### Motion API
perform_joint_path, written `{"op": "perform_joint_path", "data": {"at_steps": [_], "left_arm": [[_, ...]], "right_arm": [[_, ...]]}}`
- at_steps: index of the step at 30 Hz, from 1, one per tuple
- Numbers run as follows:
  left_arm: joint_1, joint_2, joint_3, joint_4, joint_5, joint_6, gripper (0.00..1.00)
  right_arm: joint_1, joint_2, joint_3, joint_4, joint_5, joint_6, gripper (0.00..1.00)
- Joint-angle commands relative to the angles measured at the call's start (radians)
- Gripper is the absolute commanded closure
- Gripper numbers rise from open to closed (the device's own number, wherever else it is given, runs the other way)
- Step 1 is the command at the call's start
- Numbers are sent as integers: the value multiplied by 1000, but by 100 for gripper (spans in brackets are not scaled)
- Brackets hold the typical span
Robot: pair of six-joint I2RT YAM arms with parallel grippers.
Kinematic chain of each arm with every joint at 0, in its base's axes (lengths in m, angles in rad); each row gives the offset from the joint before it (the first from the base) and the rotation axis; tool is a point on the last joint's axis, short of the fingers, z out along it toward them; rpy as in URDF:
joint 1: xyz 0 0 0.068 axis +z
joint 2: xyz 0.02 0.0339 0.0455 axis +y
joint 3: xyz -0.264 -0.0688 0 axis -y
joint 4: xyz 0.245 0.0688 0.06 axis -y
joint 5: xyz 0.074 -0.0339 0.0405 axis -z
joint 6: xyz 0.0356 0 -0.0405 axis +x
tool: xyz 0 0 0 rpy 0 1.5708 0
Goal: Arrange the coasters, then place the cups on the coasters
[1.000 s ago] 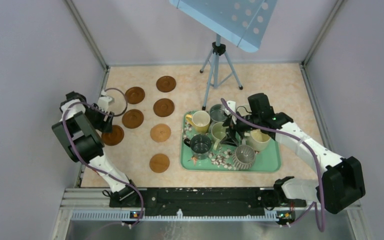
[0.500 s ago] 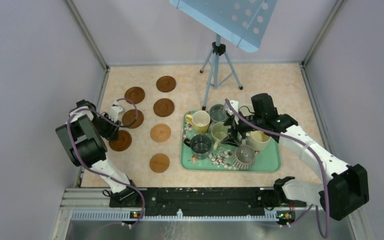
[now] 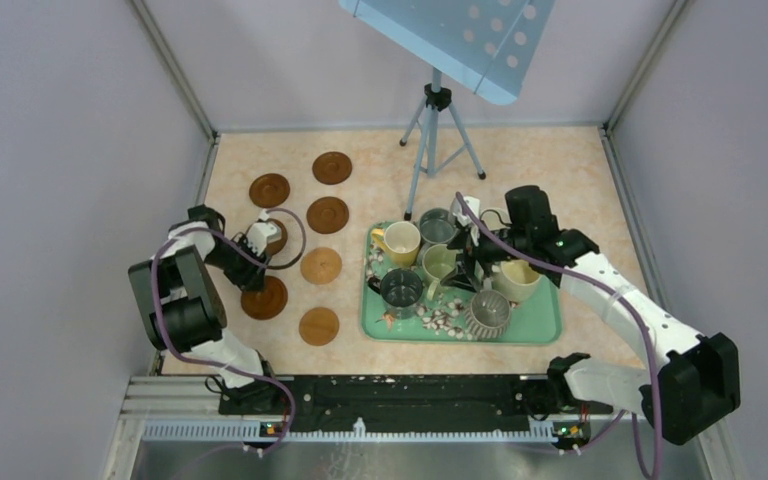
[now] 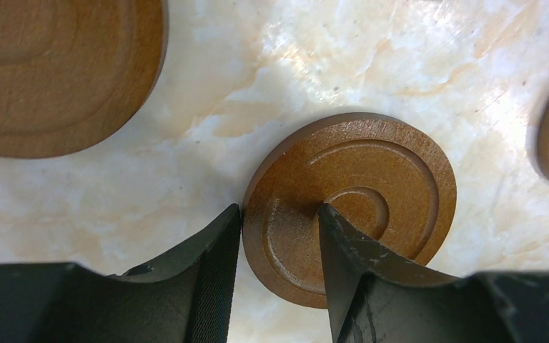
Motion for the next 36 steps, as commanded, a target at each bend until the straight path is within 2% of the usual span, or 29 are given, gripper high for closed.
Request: {"op": "perform_joint_path", "data": {"at_steps": [1,13,23,28,33,36], "left_arm": [[-23,-21,-21,25,21,-61,50],[-46,-19,13,26,3,-89,48],[26,36,98,22,-96,-45,51],[31,42,126,-6,-55,-41,50],[31,30,116,-18,-44,-27,47],[31,10,126,-36,-33,-25,39]], "right_arm": [[-13,-37,31,52,2,38,15],[-33,-43,21,72,7,58,15],[-40,-50,11,69,8,50,15],[-40,-45,12,75,3,50,15],[-40,-42,14,72,2,50,15],[-40,-41,18,76,2,56,15]]}}
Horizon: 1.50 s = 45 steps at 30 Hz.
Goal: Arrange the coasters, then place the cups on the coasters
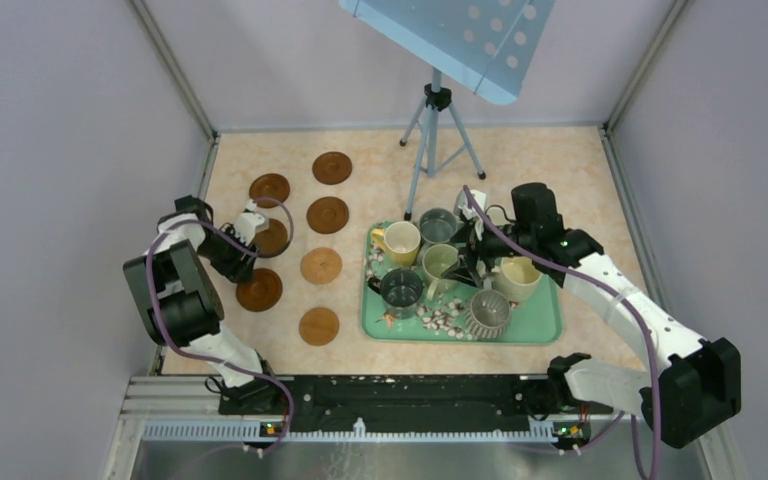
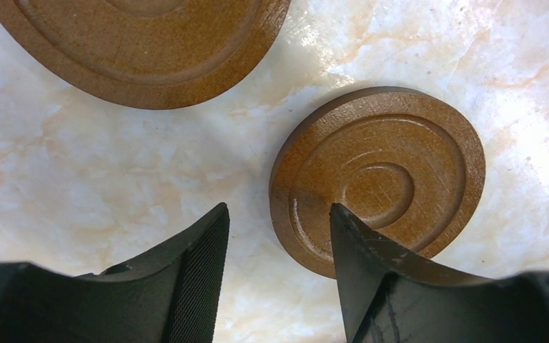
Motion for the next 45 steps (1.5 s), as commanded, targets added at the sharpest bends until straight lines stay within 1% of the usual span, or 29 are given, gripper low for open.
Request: {"op": "perform_joint_path", "data": {"at_steps": [1,5,9,13,17,24,32,45], "left_arm": [[1,-38,38,-51,58,21,37],[-16,-84,59,-92,113,12,29],[-52,-106,26,-70,91,0,27],[-53,-90,8,-13,35,-9,27],[-49,-51,-1,1,-27,-1,27],[-32,-41,-61,55,-109,37,27],[2,-37,-78,67,-151,79,31],[25,-45,-66,44,-172,106,32]], "right_arm": [[-9,-23,20,34,-13,10,15],[-13,-18,30,35,-20,16,14],[-17,-16,30,35,-23,19,14],[-20,-22,30,31,-25,20,15],[-22,-26,26,32,-25,17,14],[-25,-27,17,34,-22,12,15],[-24,-24,14,35,-22,9,14],[-25,-21,14,37,-22,7,14]]}}
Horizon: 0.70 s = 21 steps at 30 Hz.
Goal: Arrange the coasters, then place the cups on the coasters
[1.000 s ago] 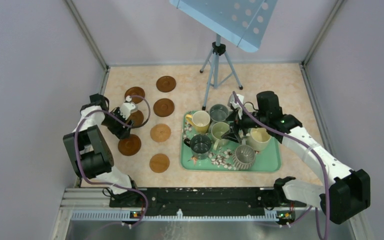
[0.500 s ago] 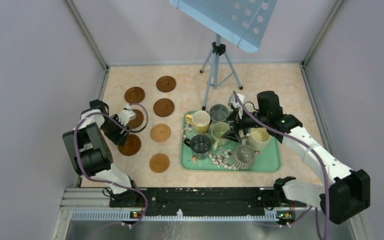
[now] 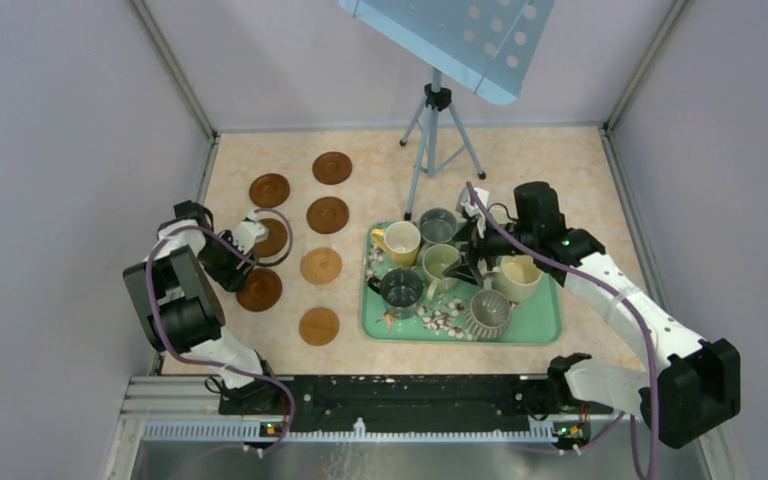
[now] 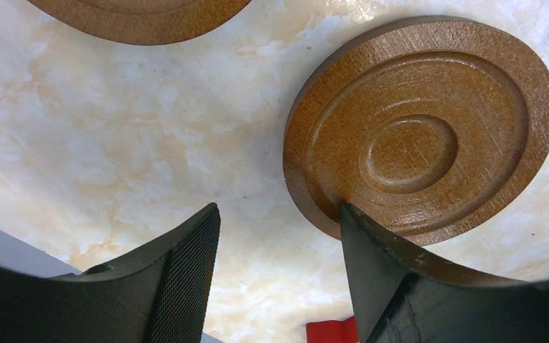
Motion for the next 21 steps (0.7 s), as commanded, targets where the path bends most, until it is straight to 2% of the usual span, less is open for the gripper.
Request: {"op": "perform_joint_path", "data": {"at_steps": [1,21], "left_arm": [[12,-8,-7,11,-41,42,32],[30,-26,27,-25,-55,63,32]], "right_arm": [[-8,-21,14,31,-19,-7,15],[-8,-26,13,29,-17,-11,14]]}}
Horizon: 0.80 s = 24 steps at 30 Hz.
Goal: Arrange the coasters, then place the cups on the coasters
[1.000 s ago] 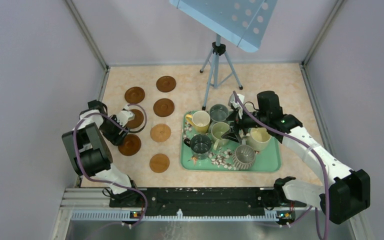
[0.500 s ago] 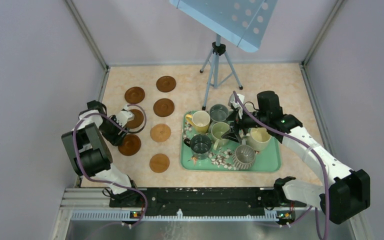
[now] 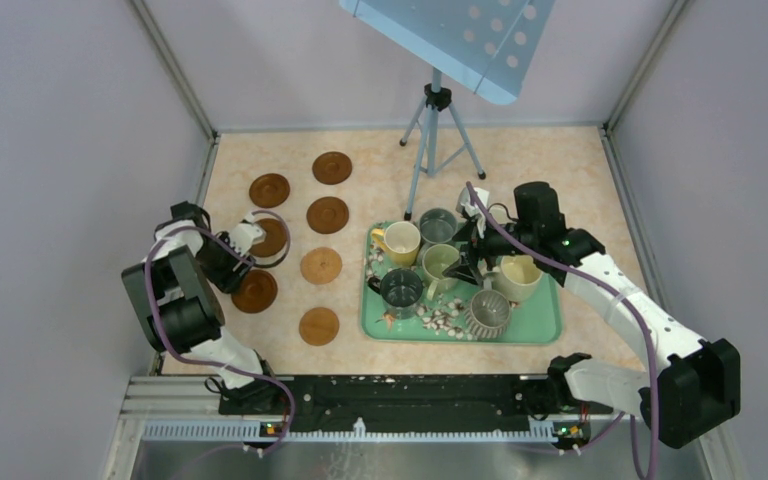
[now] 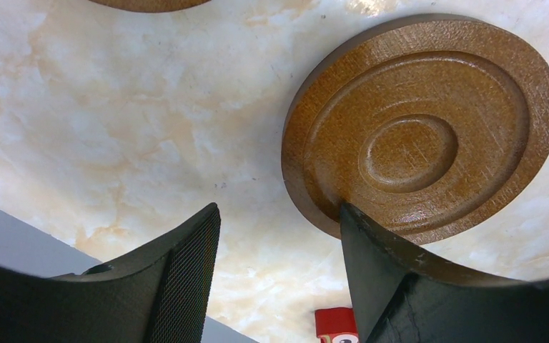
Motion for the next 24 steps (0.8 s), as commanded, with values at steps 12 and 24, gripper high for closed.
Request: {"op": "perform_joint_path", "data": {"at_steps": [12,24], "left_arm": [[-11,-58,225,-196,252,-73,19],[-139,-259,344,-137,649,-312,1]], "right_arm": [[-9,0,48,37,-18,17,13],[-85,44,163,40,9,157,8]]}}
